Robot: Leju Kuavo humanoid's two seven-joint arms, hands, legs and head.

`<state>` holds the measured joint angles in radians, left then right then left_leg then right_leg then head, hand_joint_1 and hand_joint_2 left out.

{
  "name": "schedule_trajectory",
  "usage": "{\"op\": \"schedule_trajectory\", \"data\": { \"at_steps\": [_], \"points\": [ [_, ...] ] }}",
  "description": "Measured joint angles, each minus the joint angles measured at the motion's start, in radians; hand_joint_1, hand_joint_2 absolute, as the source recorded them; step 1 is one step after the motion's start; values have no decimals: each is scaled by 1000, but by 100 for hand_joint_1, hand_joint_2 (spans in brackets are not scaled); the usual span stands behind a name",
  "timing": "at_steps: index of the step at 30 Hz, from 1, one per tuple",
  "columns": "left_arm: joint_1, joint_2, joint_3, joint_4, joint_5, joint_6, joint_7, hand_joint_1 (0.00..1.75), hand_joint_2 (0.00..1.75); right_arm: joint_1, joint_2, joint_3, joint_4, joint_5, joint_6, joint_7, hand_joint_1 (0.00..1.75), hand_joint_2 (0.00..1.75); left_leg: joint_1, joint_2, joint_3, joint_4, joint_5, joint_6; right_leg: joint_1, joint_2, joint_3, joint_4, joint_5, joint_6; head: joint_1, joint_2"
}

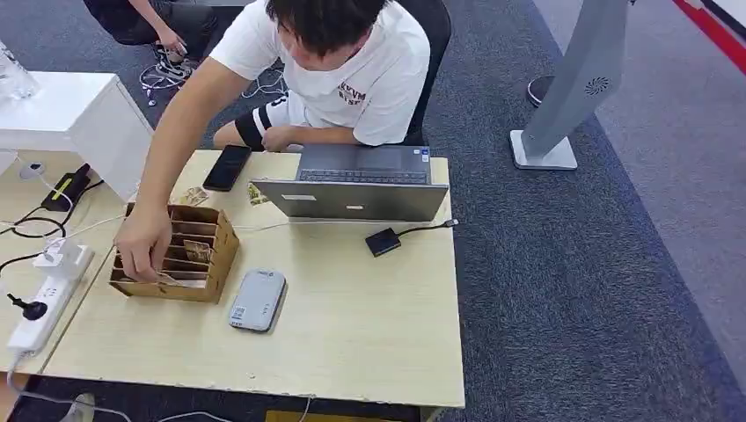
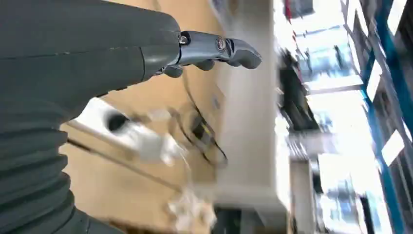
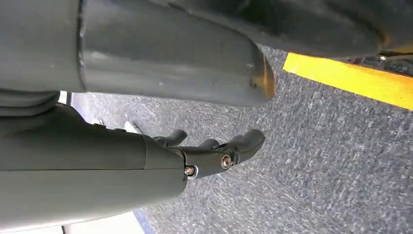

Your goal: Pass the card to the sensor for recognition and then transmit it.

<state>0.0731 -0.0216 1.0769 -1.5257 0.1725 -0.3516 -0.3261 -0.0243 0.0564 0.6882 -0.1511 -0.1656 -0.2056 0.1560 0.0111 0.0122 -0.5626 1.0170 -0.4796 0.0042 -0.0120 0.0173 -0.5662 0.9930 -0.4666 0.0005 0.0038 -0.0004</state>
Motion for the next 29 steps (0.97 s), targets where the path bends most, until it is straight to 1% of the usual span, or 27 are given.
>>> {"op": "schedule_trajectory", "data": {
  "at_steps": [1, 2, 3, 4, 5, 7, 8, 9, 10, 11, 12, 14, 16, 17, 18, 20, 22, 26, 27, 29],
  "points": [
    [-3, -20, 62, 30, -13, -12, -4, 0, 175, 1, 3, -1, 0, 0, 0, 1, 0, 0, 0, -2, 0, 0, 0, 0, 0, -2, 0, 0, 0, 0, 1, 0],
    [-9, -41, 110, 51, -13, -6, 15, 0, 175, 0, 5, -3, 0, 0, 0, 2, 0, 0, 0, -6, -1, 0, 1, 0, 0, -5, 0, 0, 0, 0, 1, 0],
    [-23, -57, 153, 69, -8, 21, 44, 0, 175, -1, 7, -5, 0, 0, -1, 3, 0, 0, 0, -8, -2, 0, 1, 0, 0, -9, 2, 0, 0, 1, 2, 0],
    [-41, -78, 203, 98, 12, 77, 72, 0, 175, -4, 7, -5, 0, 0, -1, 5, 0, 0, -1, -10, -2, 0, 1, 0, 0, -10, 3, 0, -1, 1, 3, 0],
    [-55, -102, 250, 135, 45, 156, 91, 0, 175, -5, 8, -5, 0, 2, 0, 7, 0, 0, -2, -10, -1, 0, 1, 1, -1, -11, 3, 0, -1, 1, 3, 0],
    [-67, -158, 331, 251, 138, 351, 102, 0, 175, -8, 10, -5, 0, 14, 13, 11, 0, 0, -4, -8, 1, 0, 0, 2, -2, -9, 3, -1, -1, 1, 0, 0],
    [-70, -176, 353, 310, 151, 421, 88, 0, 175, -8, 10, -5, 0, 21, 19, 13, 0, 0, -4, -9, 1, 0, 0, 2, -3, -9, 3, -1, -1, 2, 0, 0],
    [-73, -197, 371, 384, 147, 482, 59, 0, 175, -8, 10, -5, 0, 25, 23, 17, 0, 0, -5, -10, 0, 1, 1, 4, -3, -11, 3, -1, -1, 2, 0, 0],
    [-77, -216, 384, 460, 140, 522, 25, 0, 175, -9, 10, -5, 0, 25, 24, 18, 0, 0, -4, -13, -1, 1, 2, 4, -3, -14, 3, -2, -2, 4, 0, 0],
    [-80, -228, 392, 524, 133, 541, -2, 0, 175, -11, 10, -5, 0, 25, 24, 18, 0, 0, -4, -15, -1, 1, 2, 5, -3, -16, 4, -3, -2, 4, 2, 0],
    [-85, -234, 399, 593, 125, 564, -13, 0, 175, -13, 10, -5, 0, 26, 25, 18, 0, 0, -4, -16, -1, 1, 1, 5, -3, -16, 4, -3, -2, 5, 5, 0],
    [-96, -230, 406, 718, 105, 609, -2, 0, 175, -17, 10, -1, 0, 37, 29, 15, 0, 0, -5, -16, -1, 1, 2, 5, -4, -16, 6, -3, 0, 7, 5, 0],
    [-107, -217, 406, 845, 75, 619, 18, 0, 175, -17, 10, 7, 0, 45, 37, 8, 0, 0, -5, -16, -1, 1, 2, 6, -4, -16, 5, -3, 0, 7, 5, 0],
    [-113, -212, 406, 881, 60, 618, 23, 0, 175, -18, 10, 9, 0, 46, 39, 5, 0, 0, -5, -16, -1, 1, 2, 6, -4, -16, 5, -3, 0, 7, 5, 0],
    [-117, -211, 402, 946, 30, 612, 38, 0, 175, -18, 10, 11, 0, 47, 40, 1, 0, 175, -5, -16, -1, 1, 2, 6, -4, -16, 5, -3, 1, 6, 5, 0],
    [-124, -208, 388, 1022, -2, 593, 70, 0, 175, -20, 10, 11, 0, 47, 39, -8, 0, 175, -5, -15, 0, 1, 2, 5, -3, -15, 5, -3, 1, 6, 5, 0],
    [-128, -195, 355, 1088, -16, 579, 95, 0, 175, -21, 9, 10, 0, 54, 39, -14, 0, 175, -4, -15, 0, 1, 2, 6, -3, -14, 6, -3, 1, 6, 5, 0],
    [-120, -171, 227, 1153, -32, 559, 117, 0, 175, -16, 3, -29, -10, 61, 42, -27, 0, 175, -4, -14, 0, 1, 2, 5, -2, -14, 5, -3, 1, 6, 5, 0],
    [-117, -165, 196, 1158, -33, 557, 119, 0, 0, -13, 2, -35, -11, 62, 43, -29, 0, 0, -3, -14, 0, 1, 2, 5, -2, -14, 5, -3, 1, 6, 4, 0],
    [-111, -154, 149, 1173, -42, 544, 129, 0, 0, -5, -1, -63, -20, 66, 54, -36, 0, 0, -3, -14, 0, 1, 2, 5, -1, -14, 5, -3, 1, 6, 5, 0]
  ]
}}
